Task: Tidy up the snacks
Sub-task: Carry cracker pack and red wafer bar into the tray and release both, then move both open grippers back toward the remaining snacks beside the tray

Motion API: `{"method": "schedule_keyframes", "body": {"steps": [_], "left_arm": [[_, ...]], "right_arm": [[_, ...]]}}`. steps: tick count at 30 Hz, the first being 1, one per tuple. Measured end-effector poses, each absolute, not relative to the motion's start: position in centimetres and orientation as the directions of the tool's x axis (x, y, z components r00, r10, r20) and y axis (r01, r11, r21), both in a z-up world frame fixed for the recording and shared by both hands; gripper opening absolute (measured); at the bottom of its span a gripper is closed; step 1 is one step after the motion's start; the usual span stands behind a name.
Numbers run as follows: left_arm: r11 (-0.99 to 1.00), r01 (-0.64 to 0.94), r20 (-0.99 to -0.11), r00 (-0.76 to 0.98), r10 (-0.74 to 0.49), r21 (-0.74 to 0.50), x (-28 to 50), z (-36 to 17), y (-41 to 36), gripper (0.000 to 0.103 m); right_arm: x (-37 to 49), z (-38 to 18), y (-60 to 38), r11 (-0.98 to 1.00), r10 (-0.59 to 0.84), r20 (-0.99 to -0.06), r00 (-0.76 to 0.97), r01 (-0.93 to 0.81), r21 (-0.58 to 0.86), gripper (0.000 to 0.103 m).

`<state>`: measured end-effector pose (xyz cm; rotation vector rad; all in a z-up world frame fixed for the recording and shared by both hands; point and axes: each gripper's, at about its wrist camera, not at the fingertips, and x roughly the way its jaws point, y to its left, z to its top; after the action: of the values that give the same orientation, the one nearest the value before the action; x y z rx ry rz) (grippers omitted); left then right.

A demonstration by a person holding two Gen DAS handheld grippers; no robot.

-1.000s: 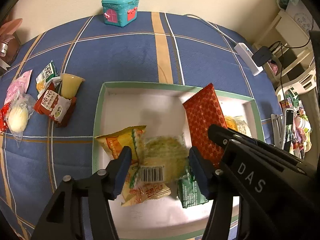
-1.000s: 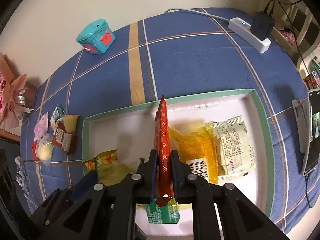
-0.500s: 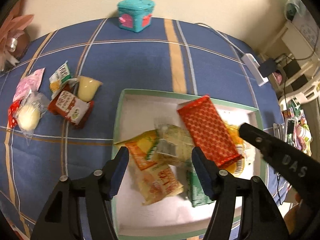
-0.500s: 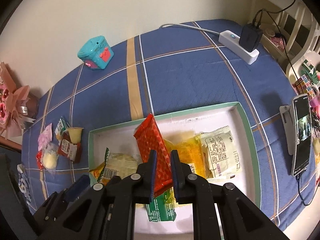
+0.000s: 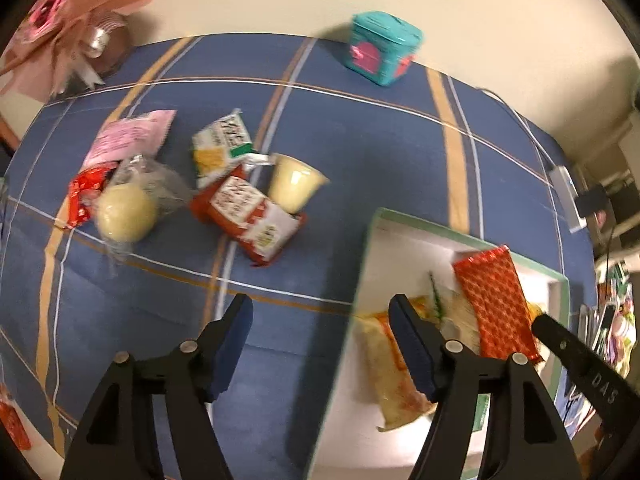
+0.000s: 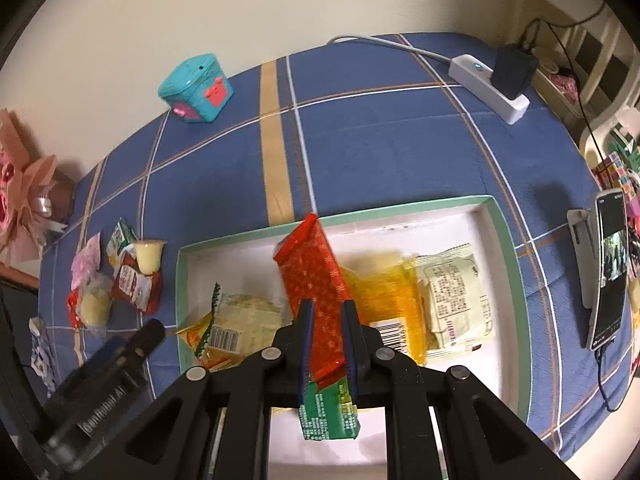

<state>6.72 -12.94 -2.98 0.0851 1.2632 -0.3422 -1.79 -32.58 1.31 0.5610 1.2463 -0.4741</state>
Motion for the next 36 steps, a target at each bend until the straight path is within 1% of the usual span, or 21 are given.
{"method": "schedule_keyframes", "body": {"steps": [9, 10, 11, 12, 13, 14, 15, 16, 19, 20, 27, 36], "left_arm": [[0.961, 0.246, -0.939, 0.281, -0.197, -0.128, 7.7, -2.7, -11.1, 0.072], [0.962, 0.244, -0.940, 0.282, -0.194, -0.125, 7.8, -2.7, -11.0, 0.073], [0.962, 0.242, -0.940, 0.283, -0.191, -0.122, 7.8, -2.8, -11.0, 0.079], [0.964, 0.240, -0.940, 0.287, -0.185, -0.116, 7.8, -2.8, -11.0, 0.088], [0.965, 0.239, -0.940, 0.292, -0.178, -0.109, 7.8, -2.8, -11.0, 0.091], [0.966, 0.239, -0.939, 0.298, -0.170, -0.099, 7.9, -2.9, -10.9, 0.096], [0.967, 0.239, -0.939, 0.305, -0.158, -0.085, 7.9, -3.0, -10.9, 0.097], [0.968, 0.240, -0.940, 0.309, -0.144, -0.069, 7.9, -3.1, -10.8, 0.097], [0.971, 0.232, -0.943, 0.307, -0.127, -0.055, 8.1, -3.5, -10.6, 0.098], [0.973, 0.226, -0.945, 0.305, -0.117, -0.048, 8.1, -3.6, -10.5, 0.103], [0.977, 0.212, -0.942, 0.321, -0.095, -0.026, 8.4, -3.6, -10.1, 0.103], [0.974, 0.224, -0.941, 0.325, -0.099, -0.025, 8.5, -3.1, -10.0, 0.103]], "right_arm": [[-0.9, 1.2, -31.0, 0.806, -0.040, -0.970, 0.241, 0.582, 0.111, 0.016], [-0.8, 1.2, -30.9, 0.806, -0.043, -0.970, 0.238, 0.581, 0.107, 0.016], [-0.8, 1.1, -31.0, 0.806, -0.045, -0.971, 0.236, 0.582, 0.104, 0.018], [-0.8, 1.0, -31.1, 0.806, -0.046, -0.971, 0.233, 0.584, 0.101, 0.029], [-0.8, 0.9, -31.1, 0.803, -0.048, -0.972, 0.230, 0.587, 0.099, 0.040], [-0.8, 0.9, -31.1, 0.801, -0.050, -0.971, 0.232, 0.590, 0.100, 0.072], [-0.8, 0.9, -31.1, 0.800, -0.051, -0.970, 0.237, 0.591, 0.102, 0.092], [-0.8, 0.9, -31.2, 0.796, -0.057, -0.967, 0.248, 0.595, 0.106, 0.095], [-0.8, 1.0, -31.3, 0.797, -0.064, -0.963, 0.262, 0.593, 0.109, 0.099], [-0.7, 1.0, -31.3, 0.799, -0.063, -0.963, 0.264, 0.591, 0.109, 0.103], [-0.5, 0.5, -31.0, 0.815, -0.102, -0.969, 0.224, 0.578, 0.048, 0.103], [-0.5, 0.4, -31.2, 0.820, -0.109, -0.970, 0.217, 0.572, 0.036, 0.103]]}}
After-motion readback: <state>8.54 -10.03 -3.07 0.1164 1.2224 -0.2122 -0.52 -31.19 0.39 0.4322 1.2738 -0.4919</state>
